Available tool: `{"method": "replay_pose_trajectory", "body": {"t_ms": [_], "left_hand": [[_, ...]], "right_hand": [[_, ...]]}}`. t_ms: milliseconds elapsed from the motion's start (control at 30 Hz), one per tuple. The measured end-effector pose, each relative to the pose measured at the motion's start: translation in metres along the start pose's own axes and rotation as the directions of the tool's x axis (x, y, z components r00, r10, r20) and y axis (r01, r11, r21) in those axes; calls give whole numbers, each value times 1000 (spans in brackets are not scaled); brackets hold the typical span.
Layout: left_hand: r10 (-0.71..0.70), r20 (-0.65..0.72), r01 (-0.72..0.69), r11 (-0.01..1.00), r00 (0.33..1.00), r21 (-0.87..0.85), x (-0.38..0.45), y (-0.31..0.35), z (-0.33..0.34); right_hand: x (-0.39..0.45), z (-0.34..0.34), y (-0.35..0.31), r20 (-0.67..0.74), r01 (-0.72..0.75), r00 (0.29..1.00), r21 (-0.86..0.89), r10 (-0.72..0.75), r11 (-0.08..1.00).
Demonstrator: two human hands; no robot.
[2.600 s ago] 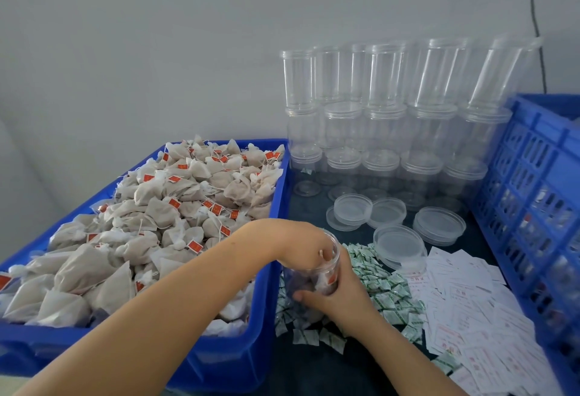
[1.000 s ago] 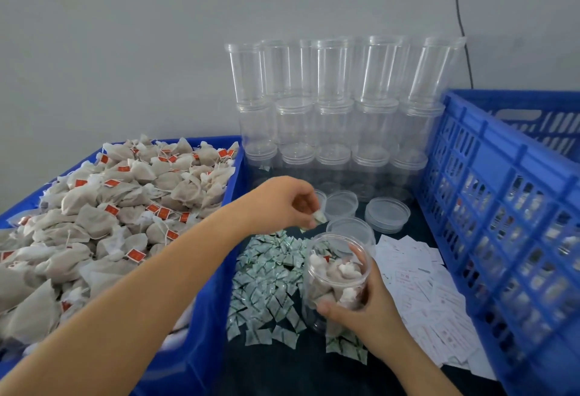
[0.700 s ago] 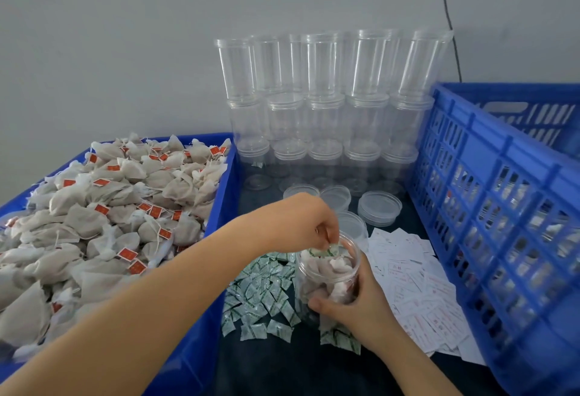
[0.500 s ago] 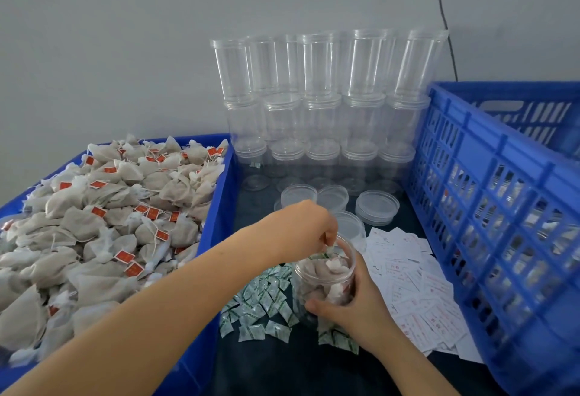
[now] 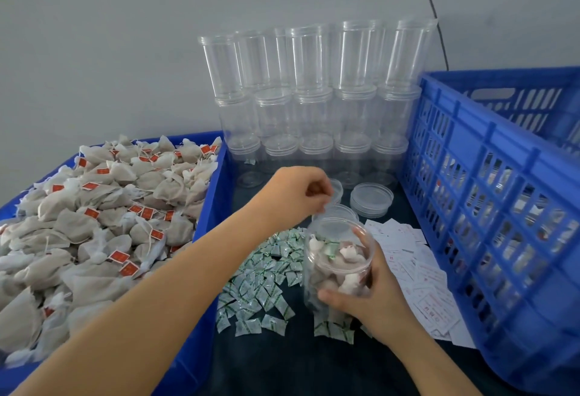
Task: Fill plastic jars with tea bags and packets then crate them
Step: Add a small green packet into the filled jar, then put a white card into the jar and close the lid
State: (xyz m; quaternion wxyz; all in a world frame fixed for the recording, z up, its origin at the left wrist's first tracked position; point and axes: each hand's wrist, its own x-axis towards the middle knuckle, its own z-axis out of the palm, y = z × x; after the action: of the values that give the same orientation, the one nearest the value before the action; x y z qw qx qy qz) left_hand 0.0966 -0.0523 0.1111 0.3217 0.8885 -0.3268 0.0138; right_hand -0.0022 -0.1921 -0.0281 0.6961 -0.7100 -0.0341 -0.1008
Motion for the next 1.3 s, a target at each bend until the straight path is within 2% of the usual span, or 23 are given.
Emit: {"method": "replay_pose_trajectory", "body": {"t_ms": [33, 100, 200, 267, 367, 467, 700, 833, 1033, 1300], "left_hand": [[-71, 9, 71, 994, 997, -78, 4, -3, 5], [-153, 75, 157, 987, 985, -43, 11, -10, 24], [-141, 180, 116, 983, 974, 139, 16, -19, 64], [-124, 244, 82, 981, 962, 177, 17, -19, 90], [-180, 286, 123, 970, 941, 208, 18, -16, 124], [-214, 278, 140, 955, 937, 263, 17, -13, 144], [-173, 292, 108, 969, 941, 224, 23, -15, 149], [-196, 256, 175, 979, 947, 104, 27, -18, 151], [-253, 178, 237, 965, 951, 110, 32, -19, 160], [-301, 181, 297, 954, 936, 50, 36, -8, 163]], "right_hand": [[-3, -6, -2, -19, -3, 1000, -2, 3, 1000], [-11, -21, -7, -67, -2, 998, -8, 2, 1000], [-21, -43, -12, -144, 0, 990, 1, 0, 1000], [-26, -56, -14, -193, -7, 981, 18, 10, 1000], [-32, -67, -10, -249, 12, 968, 10, -9, 1000], [-38, -74, -3, -274, 33, 961, -32, -41, 999], [-43, -78, 3, -280, 32, 959, -61, -48, 998], [-44, -78, 2, -287, 15, 958, -22, -21, 1000], [-47, -80, 1, -292, 8, 956, -22, -14, 1000], [-48, -81, 4, -290, 11, 957, -25, -18, 1000]]}}
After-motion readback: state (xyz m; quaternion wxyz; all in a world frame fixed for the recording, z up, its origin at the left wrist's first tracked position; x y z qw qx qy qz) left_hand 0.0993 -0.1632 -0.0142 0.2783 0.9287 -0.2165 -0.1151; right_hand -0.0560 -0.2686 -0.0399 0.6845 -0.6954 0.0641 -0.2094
